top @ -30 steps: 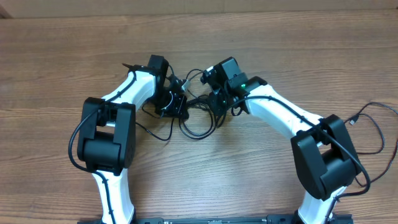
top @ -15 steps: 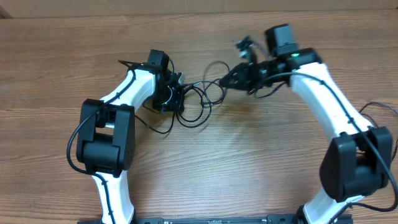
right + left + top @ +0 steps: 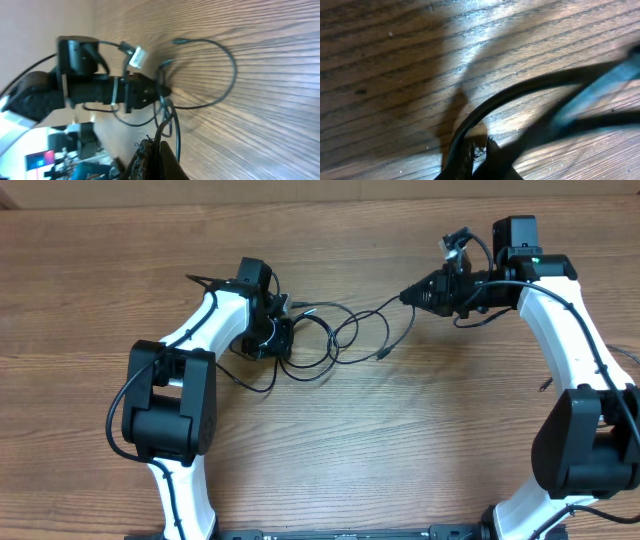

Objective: Untangle cables
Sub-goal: 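Pull the right gripper up-right, drawing a cable out of the pile, then move the right gripper back left toward the left gripper's bundle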

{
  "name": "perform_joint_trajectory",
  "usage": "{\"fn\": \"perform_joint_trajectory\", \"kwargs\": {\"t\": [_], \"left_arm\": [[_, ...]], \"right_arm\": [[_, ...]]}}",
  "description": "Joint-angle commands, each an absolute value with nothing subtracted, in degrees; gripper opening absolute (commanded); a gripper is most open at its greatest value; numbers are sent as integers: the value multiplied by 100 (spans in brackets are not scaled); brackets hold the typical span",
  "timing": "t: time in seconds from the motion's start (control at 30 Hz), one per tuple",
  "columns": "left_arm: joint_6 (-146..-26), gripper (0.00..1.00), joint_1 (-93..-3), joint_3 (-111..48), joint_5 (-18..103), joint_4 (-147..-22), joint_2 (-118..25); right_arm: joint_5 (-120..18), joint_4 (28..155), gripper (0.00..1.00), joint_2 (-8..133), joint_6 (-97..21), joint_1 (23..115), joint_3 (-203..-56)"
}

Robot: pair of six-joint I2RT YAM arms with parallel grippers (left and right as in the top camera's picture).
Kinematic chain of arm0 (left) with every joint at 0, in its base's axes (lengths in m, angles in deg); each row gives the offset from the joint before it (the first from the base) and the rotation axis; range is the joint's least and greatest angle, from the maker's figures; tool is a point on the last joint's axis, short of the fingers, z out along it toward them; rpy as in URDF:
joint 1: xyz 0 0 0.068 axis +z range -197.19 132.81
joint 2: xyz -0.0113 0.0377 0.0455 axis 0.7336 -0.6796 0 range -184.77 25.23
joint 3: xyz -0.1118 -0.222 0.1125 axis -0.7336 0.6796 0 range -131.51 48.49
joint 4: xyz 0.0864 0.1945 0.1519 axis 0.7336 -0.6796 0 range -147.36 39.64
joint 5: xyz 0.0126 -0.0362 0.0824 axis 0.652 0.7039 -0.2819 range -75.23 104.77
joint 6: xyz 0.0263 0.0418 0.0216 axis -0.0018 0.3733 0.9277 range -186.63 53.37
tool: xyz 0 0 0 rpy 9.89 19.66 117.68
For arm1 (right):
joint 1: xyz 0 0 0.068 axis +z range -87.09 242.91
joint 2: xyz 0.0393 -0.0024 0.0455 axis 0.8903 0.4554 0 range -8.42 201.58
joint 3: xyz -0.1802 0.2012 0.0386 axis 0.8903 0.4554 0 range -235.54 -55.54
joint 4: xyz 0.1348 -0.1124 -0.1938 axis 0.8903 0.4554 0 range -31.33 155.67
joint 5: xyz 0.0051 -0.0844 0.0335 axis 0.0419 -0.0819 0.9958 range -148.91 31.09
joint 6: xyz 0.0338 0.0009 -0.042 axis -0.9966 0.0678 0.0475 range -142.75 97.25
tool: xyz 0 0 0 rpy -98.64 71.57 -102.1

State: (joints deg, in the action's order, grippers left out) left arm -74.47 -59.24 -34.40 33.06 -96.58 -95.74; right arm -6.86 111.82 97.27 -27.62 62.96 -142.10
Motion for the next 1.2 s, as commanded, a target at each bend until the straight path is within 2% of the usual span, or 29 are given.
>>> {"fn": "perform_joint_trajectory", "kwargs": {"t": [0.0,0.17,0.23,0.5,0.67,0.73,0.8,0.87,1.0,1.17], "left_arm": [[-7499,13,-5927,-3320,2646,-9678,-9777],[-7499,13,-5927,-3320,2643,-9676,-9777],[-7497,13,-5927,-3320,2643,-9671,-9777],[-7497,12,-5927,-3320,2643,-9676,-9777],[-7495,12,-5927,-3320,2641,-9678,-9777],[-7495,12,-5927,-3320,2641,-9673,-9777],[-7495,13,-5927,-3320,2641,-9658,-9777],[-7495,13,-5927,-3320,2641,-9654,-9777],[-7495,13,-5927,-3320,2641,-9660,-9777],[-7495,14,-5927,-3320,2641,-9658,-9777]], "right_arm": [[-1294,11156,4,9596,-2722,6513,-14326],[-1840,11223,4,9601,-2840,7059,-14326],[-2281,11215,4,9614,-3177,7289,-14324],[-4520,10694,4,9618,-3129,7962,-14105],[-4581,10808,6,9618,-3129,8095,-14105],[-4583,10889,10,9618,-3129,8130,-14105],[-4585,10891,36,9618,-3129,8128,-14105],[-4583,10834,54,9618,-3129,8128,-14105],[-4574,10791,58,9618,-3131,8128,-14105],[-4076,10882,57,9618,-3133,8130,-14105]]}}
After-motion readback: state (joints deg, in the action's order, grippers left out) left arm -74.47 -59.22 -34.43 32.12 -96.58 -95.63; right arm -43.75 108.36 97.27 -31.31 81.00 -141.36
